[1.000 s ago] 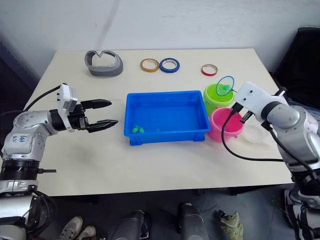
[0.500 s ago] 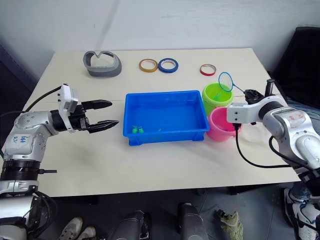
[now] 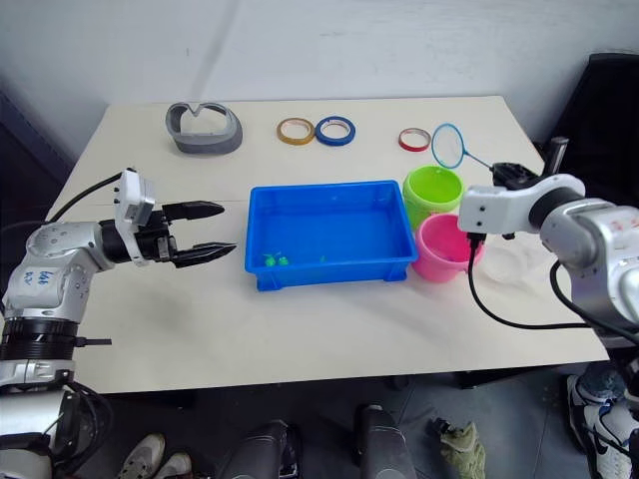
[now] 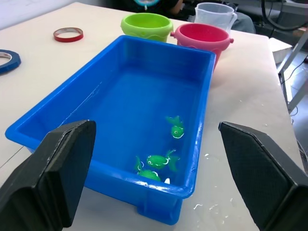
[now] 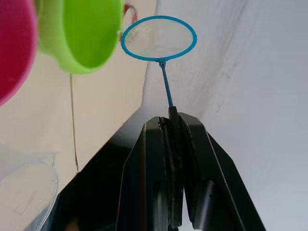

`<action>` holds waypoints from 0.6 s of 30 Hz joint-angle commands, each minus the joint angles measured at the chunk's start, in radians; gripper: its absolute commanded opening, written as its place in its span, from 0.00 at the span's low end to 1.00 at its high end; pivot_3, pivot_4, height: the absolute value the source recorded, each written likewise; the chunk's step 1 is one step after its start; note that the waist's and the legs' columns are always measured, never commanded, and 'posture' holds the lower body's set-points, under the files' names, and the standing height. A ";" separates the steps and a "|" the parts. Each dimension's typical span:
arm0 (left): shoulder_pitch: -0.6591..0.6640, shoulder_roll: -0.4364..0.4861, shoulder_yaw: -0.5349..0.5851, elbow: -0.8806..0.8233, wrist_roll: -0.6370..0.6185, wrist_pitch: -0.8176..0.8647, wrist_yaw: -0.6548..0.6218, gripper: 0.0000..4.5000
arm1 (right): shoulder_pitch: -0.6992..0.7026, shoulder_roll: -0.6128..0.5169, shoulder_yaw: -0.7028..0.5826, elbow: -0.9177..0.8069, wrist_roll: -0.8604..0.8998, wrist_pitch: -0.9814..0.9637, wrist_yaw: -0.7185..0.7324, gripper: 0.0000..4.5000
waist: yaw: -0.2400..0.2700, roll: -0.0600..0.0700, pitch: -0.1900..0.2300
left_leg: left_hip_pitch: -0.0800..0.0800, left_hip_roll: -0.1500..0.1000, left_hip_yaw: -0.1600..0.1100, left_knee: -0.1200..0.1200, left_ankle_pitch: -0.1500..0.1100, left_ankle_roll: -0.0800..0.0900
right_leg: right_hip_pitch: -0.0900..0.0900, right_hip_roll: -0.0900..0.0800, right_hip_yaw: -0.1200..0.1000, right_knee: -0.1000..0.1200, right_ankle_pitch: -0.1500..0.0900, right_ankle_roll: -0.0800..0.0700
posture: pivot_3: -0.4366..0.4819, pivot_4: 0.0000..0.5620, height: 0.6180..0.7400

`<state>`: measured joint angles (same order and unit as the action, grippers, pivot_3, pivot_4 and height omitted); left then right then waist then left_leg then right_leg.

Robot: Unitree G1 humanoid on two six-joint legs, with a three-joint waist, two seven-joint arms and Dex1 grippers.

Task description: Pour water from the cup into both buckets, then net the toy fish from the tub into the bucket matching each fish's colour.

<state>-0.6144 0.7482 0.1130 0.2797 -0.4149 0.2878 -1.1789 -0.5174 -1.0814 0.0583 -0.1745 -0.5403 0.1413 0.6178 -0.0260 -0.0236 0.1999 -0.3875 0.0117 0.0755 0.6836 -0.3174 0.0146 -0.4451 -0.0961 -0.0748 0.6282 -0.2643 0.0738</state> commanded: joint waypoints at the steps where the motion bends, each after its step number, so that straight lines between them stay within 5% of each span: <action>1: -0.004 0.038 0.015 -0.056 -0.025 0.032 -0.037 0.99 | -0.057 0.032 -0.053 -0.066 0.168 0.041 0.140 0.00 | -0.001 0.000 0.000 | 0.000 0.000 0.000 0.000 0.000 0.000 | 0.000 0.000 0.000 0.000 0.000 0.000 | 0.48 0.27 0.78; 8: 0.066 0.057 0.015 -0.157 -0.049 0.105 -0.056 0.99 | -0.121 0.116 0.041 -0.048 0.337 0.015 0.331 0.00 | 0.001 0.000 0.000 | 0.000 0.000 0.000 0.000 0.000 0.001 | 0.000 0.000 0.000 0.001 0.000 0.000 | 0.48 0.27 0.78; 18: 0.185 0.070 0.060 -0.309 -0.089 0.173 -0.018 0.99 | -0.142 0.201 0.197 0.075 0.311 -0.106 0.395 0.00 | 0.000 0.000 0.000 | 0.000 0.000 0.000 0.001 0.000 0.001 | 0.000 -0.001 0.001 0.001 0.000 0.000 | 0.48 0.27 0.78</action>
<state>-0.4411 0.8002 0.1357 0.0247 -0.4752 0.4529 -1.2103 -0.6366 -0.8886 0.2446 -0.1192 -0.2168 0.0742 1.0051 -0.0259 -0.0236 0.1999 -0.3871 0.0118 0.0753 0.6841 -0.3177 0.0152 -0.4449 -0.0968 -0.0738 0.6289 -0.2643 0.0737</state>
